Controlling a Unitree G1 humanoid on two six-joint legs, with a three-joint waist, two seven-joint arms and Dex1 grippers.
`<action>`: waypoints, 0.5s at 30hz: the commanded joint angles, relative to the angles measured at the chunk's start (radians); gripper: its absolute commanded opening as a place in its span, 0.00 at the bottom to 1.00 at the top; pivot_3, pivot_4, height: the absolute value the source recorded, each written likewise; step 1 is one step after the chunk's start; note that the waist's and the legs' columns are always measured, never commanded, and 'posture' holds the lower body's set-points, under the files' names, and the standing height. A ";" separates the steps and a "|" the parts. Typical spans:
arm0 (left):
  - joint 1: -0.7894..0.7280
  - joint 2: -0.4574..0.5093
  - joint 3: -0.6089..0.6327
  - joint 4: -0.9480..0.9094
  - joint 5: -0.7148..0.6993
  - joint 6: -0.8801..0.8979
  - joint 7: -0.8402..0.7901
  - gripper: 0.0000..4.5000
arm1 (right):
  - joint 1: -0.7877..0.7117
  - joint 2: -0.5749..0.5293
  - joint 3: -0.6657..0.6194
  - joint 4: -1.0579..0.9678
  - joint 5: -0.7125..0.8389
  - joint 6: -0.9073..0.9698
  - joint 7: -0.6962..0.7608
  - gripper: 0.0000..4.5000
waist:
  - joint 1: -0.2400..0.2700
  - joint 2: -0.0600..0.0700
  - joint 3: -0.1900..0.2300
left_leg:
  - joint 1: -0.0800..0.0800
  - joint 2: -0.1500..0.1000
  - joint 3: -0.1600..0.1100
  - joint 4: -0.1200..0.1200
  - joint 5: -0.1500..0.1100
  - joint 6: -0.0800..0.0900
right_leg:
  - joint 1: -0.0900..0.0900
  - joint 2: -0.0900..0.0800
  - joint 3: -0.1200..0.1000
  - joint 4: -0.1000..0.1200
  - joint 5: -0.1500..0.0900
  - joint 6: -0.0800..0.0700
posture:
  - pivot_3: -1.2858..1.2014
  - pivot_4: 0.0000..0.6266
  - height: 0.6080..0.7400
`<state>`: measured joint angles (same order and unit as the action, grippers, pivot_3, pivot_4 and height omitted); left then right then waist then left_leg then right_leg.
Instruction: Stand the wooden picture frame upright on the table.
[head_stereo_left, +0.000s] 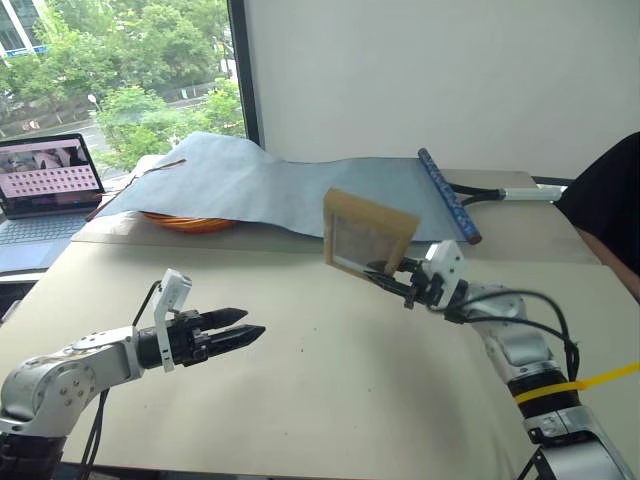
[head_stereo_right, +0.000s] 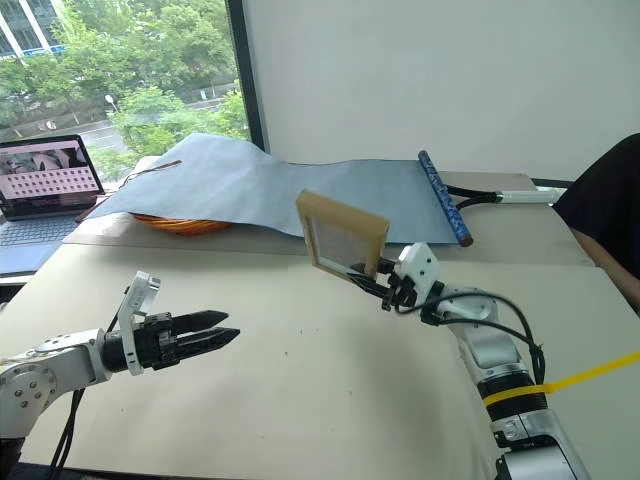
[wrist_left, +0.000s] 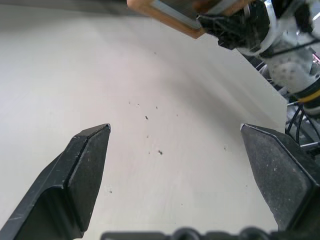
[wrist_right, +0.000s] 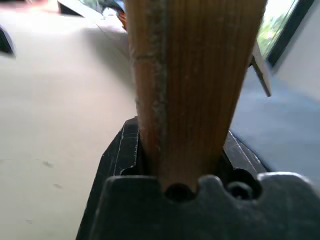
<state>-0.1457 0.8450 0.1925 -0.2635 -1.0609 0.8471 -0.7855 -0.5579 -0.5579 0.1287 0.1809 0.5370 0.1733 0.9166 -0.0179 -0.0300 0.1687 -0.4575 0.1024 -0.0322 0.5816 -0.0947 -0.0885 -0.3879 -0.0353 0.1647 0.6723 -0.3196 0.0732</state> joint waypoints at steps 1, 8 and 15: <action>-0.011 -0.037 0.007 -0.051 0.004 -0.017 -0.014 1.00 | -0.006 -0.004 -0.038 -0.051 0.164 0.295 0.072 0.28 | 0.003 0.000 0.000 | 0.000 0.000 0.000 0.000 0.000 0.000 | 0.000 0.000 0.000 0.000 0.000 0.000 | 0.52 0.24 0.81; -0.008 -0.084 0.026 -0.094 -0.035 0.018 -0.015 1.00 | 0.027 0.009 -0.031 -0.010 0.146 0.445 0.123 0.28 | 0.002 0.000 0.000 | -0.002 0.000 0.000 -0.001 0.000 0.000 | -0.003 0.000 0.000 0.000 0.000 0.000 | 0.52 0.24 0.81; -0.014 -0.090 0.025 -0.103 -0.026 0.019 -0.016 1.00 | 0.087 0.013 0.010 -0.023 0.088 0.453 0.196 0.28 | -0.001 0.000 0.000 | -0.002 0.000 0.000 0.000 0.000 0.000 | -0.002 0.000 0.000 0.000 -0.001 0.000 | 0.52 0.24 0.81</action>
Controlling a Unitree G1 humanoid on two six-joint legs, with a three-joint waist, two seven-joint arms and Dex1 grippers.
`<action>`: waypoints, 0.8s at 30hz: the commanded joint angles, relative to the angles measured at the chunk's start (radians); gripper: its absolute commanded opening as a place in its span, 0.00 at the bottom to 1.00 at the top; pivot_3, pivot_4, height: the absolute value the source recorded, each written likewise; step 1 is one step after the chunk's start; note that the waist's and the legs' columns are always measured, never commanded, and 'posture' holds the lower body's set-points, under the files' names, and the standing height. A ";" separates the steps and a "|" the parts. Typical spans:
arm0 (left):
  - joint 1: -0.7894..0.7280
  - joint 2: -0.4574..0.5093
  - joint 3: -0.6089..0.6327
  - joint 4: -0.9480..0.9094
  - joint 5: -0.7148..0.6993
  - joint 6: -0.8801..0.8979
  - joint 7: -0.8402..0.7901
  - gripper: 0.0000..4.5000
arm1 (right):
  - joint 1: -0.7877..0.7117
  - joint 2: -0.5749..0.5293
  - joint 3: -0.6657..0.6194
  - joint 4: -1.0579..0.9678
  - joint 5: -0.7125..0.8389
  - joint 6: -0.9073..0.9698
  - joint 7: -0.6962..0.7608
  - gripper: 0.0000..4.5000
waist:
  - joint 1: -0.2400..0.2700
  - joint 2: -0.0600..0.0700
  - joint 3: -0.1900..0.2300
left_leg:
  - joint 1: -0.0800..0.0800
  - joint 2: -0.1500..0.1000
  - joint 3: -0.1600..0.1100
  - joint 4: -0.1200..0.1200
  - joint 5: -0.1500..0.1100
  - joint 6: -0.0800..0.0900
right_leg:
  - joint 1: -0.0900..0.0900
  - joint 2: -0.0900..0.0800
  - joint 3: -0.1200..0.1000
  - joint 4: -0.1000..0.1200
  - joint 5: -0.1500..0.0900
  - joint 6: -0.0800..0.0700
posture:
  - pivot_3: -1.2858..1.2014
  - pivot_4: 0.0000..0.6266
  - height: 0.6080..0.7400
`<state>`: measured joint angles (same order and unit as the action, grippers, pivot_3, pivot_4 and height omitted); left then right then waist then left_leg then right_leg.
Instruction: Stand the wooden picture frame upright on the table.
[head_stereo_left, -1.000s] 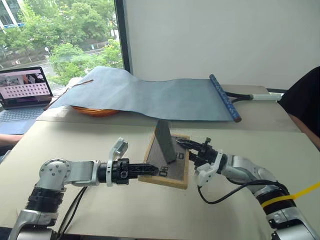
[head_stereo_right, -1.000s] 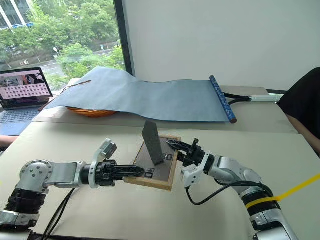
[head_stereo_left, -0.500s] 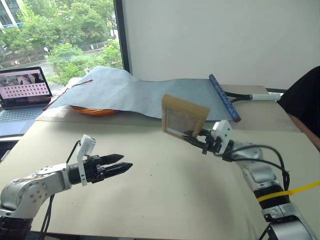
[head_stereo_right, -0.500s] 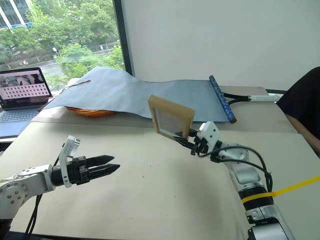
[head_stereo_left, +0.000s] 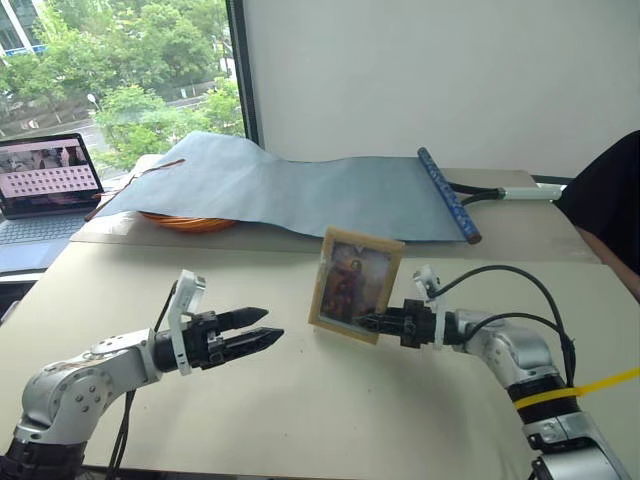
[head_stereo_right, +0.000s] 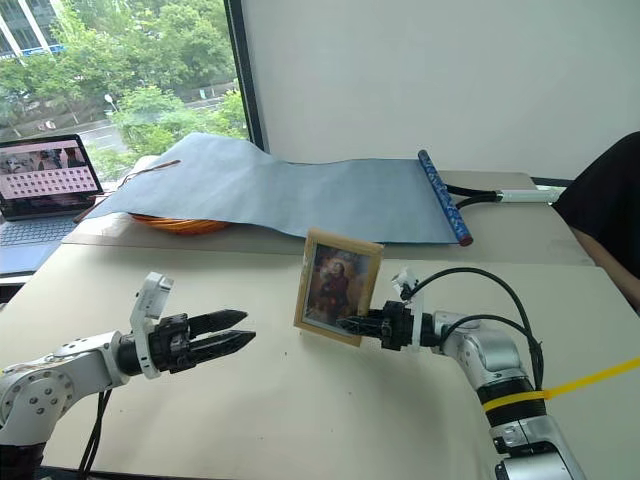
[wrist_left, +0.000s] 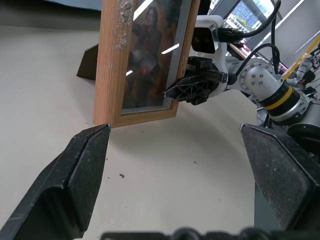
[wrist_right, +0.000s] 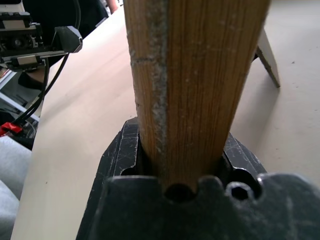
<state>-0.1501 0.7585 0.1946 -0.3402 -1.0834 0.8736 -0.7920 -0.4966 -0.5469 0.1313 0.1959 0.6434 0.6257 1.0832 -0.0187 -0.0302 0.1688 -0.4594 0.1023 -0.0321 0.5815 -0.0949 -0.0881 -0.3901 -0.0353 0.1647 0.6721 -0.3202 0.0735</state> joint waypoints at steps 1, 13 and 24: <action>-0.012 -0.004 0.022 -0.025 -0.001 -0.008 -0.010 1.00 | 0.033 0.005 0.010 -0.045 -0.025 -0.004 0.032 0.28 | 0.000 0.000 0.000 | 0.000 0.000 0.000 0.000 0.000 0.000 | 0.000 0.000 0.000 0.000 0.000 0.000 | 0.52 0.24 0.81; -0.038 0.021 -0.024 -0.007 0.097 -0.032 -0.074 1.00 | 0.079 0.019 0.049 -0.098 -0.157 -0.114 0.043 0.54 | -0.003 0.000 0.000 | 0.001 0.000 0.000 0.000 0.000 0.000 | 0.000 0.000 0.000 0.000 -0.001 0.001 | 0.52 0.24 0.81; -0.035 0.027 -0.042 0.012 0.266 -0.132 -0.108 1.00 | 0.168 -0.127 -0.254 -0.182 -0.038 -0.020 0.009 0.99 | 0.009 0.000 0.000 | 0.000 0.000 0.000 0.001 0.000 0.000 | 0.000 0.000 0.000 0.000 -0.001 0.001 | 0.52 0.24 0.81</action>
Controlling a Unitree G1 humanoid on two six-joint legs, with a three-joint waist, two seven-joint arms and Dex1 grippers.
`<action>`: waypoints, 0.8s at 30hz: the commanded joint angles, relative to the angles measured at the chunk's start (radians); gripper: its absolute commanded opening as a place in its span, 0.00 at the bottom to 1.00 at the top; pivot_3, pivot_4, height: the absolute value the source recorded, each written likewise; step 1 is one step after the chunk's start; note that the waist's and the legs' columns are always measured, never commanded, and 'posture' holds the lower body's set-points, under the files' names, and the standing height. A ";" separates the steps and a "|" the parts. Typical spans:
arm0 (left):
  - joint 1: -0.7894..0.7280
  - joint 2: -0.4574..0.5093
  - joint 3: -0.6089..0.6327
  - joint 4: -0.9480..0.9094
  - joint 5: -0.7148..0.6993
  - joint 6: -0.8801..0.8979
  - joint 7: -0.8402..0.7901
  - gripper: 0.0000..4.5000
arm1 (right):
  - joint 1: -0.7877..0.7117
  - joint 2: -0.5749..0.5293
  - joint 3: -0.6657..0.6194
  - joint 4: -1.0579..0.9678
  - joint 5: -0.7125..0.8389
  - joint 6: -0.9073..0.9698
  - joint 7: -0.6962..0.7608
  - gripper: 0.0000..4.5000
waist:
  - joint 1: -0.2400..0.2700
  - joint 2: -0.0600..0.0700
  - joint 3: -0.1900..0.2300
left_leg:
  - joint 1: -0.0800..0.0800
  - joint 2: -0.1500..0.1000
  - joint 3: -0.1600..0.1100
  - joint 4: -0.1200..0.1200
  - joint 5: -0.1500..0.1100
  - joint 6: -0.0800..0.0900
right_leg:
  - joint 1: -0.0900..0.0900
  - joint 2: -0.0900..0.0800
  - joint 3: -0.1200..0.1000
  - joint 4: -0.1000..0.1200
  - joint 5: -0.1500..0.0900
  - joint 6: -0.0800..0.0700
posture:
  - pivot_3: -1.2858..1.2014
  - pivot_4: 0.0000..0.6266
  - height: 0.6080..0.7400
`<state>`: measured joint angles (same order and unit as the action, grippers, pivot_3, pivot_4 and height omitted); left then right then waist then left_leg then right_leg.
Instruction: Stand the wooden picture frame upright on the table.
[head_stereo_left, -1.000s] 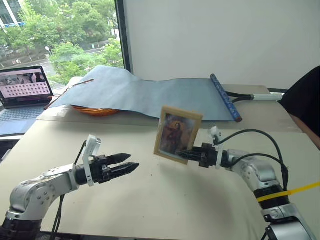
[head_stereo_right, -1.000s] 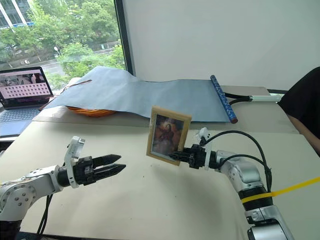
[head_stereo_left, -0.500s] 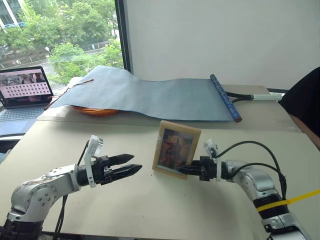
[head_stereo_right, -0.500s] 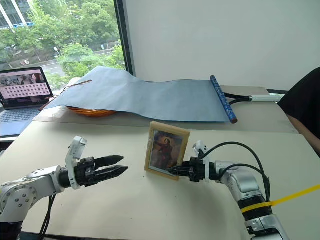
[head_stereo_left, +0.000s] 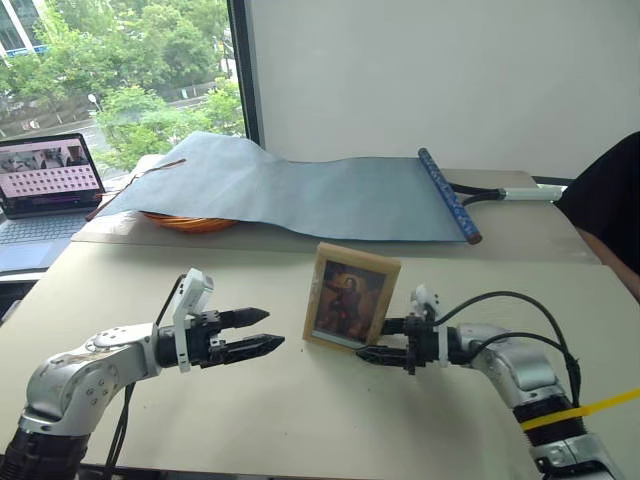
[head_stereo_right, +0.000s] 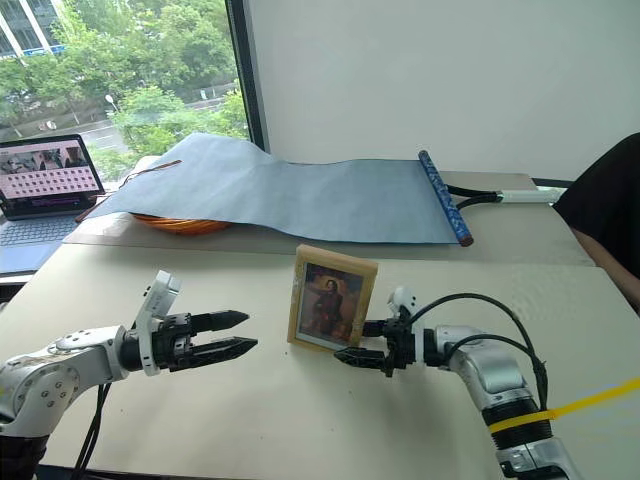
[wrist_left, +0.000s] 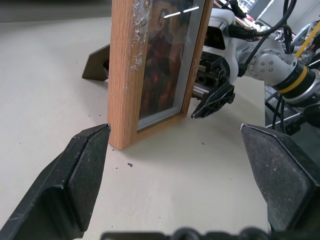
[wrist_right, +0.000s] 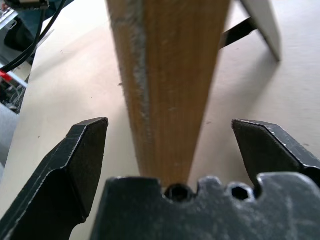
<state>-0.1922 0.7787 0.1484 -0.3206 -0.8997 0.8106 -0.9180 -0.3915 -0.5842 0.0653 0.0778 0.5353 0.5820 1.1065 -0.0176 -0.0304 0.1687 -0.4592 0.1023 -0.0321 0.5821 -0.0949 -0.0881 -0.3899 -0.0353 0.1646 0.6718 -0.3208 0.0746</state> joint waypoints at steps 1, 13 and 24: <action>0.011 0.001 0.001 -0.001 0.137 -0.104 0.052 1.00 | 0.094 -0.110 -0.235 -0.084 0.078 0.012 -0.024 0.99 | 0.016 0.000 0.000 | -0.001 0.000 0.000 0.000 0.000 0.000 | 0.000 0.000 0.000 -0.001 0.000 0.000 | 0.52 0.24 0.81; 0.029 -0.020 -0.002 0.102 0.459 -0.422 0.136 1.00 | 0.323 -0.121 -0.363 -0.376 0.010 -0.137 -0.201 0.99 | -0.005 0.000 0.000 | 0.000 -0.001 0.000 -0.001 -0.001 0.001 | 0.002 -0.001 0.000 -0.005 0.001 0.001 | 0.52 0.24 0.81; 0.102 -0.087 0.047 -0.042 0.397 -0.326 0.210 1.00 | 0.349 -0.082 -0.319 -0.398 -0.036 -0.174 -0.251 0.99 | 0.000 0.000 0.000 | 0.000 -0.001 0.000 0.000 0.000 0.001 | 0.002 -0.002 0.000 -0.005 0.001 0.002 | 0.52 0.24 0.81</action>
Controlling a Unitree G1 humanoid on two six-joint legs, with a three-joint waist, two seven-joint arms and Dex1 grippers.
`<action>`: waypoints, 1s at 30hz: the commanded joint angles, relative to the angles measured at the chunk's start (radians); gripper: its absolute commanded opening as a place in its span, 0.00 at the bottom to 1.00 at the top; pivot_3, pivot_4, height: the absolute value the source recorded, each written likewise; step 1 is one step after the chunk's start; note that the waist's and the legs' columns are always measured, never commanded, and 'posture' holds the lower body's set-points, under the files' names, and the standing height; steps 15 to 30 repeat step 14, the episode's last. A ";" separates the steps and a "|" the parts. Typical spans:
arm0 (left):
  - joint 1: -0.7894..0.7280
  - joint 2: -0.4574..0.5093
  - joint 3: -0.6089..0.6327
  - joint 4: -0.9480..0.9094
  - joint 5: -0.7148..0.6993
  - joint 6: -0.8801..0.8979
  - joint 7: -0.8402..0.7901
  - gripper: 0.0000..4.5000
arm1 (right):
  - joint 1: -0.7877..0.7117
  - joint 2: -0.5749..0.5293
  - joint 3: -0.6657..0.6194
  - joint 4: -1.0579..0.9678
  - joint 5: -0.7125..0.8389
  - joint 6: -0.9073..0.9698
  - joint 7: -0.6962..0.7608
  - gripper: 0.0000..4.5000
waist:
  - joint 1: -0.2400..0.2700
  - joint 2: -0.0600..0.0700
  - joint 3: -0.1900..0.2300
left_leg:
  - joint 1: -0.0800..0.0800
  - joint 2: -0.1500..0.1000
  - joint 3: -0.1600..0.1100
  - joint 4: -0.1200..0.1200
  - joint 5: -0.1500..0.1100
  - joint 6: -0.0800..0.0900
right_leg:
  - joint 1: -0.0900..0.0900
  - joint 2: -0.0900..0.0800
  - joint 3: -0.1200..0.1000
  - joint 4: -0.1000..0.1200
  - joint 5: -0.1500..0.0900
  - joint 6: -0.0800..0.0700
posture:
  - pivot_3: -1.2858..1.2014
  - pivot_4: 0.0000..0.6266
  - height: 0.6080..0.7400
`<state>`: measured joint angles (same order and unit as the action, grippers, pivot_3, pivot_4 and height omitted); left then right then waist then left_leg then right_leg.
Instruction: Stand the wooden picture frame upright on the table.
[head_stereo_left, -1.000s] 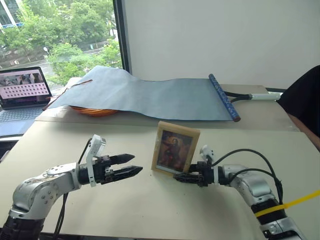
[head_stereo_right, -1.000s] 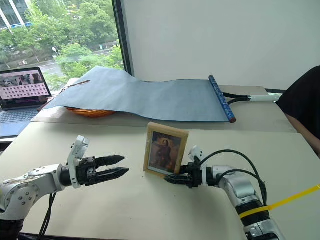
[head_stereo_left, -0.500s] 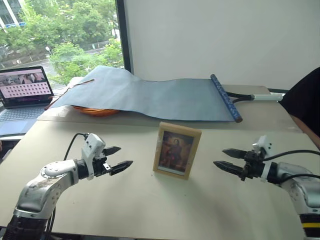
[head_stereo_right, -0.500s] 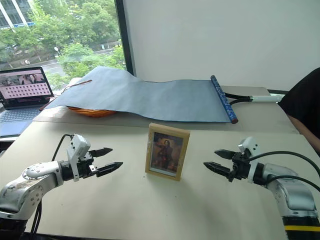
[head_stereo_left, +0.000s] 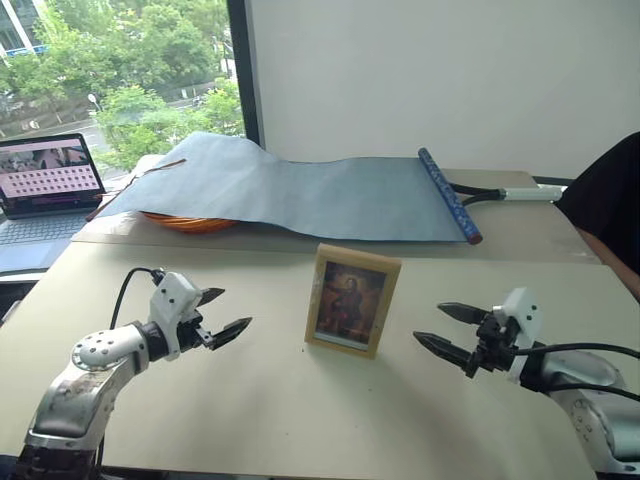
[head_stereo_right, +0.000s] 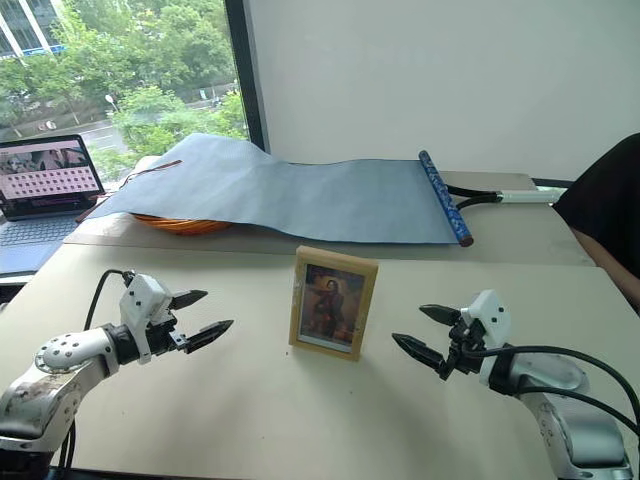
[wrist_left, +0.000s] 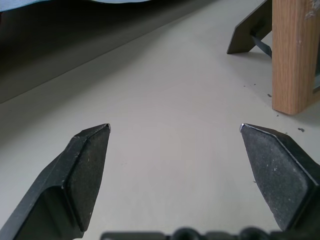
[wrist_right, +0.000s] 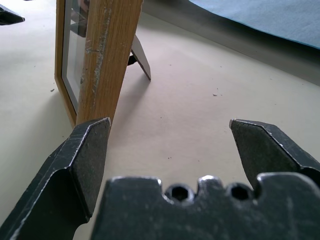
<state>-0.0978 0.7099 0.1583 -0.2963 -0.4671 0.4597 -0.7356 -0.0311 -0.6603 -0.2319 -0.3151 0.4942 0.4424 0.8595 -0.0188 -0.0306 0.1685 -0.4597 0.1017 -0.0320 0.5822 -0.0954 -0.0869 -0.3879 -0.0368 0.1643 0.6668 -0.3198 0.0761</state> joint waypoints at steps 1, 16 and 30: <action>0.011 -0.027 0.040 -0.073 -0.045 0.033 0.035 1.00 | -0.011 -0.006 -0.026 -0.003 0.007 -0.032 -0.004 0.99 | 0.001 0.000 0.000 | 0.000 0.000 0.000 0.000 0.000 0.000 | 0.000 0.000 0.000 0.000 0.000 0.000 | 0.52 0.24 0.81; 0.027 -0.105 0.003 -0.082 -0.030 0.039 0.083 1.00 | -0.011 -0.033 -0.054 0.012 0.017 -0.018 0.000 0.99 | 0.002 0.000 0.000 | 0.000 0.000 0.000 0.001 0.000 0.000 | 0.001 0.000 0.000 0.000 0.001 -0.001 | 0.52 0.24 0.81; 0.027 -0.105 0.003 -0.082 -0.030 0.039 0.083 1.00 | -0.011 -0.033 -0.054 0.012 0.017 -0.018 0.000 0.99 | 0.002 0.000 0.000 | 0.000 0.000 0.000 0.001 0.000 0.000 | 0.001 0.000 0.000 0.000 0.001 -0.001 | 0.52 0.24 0.81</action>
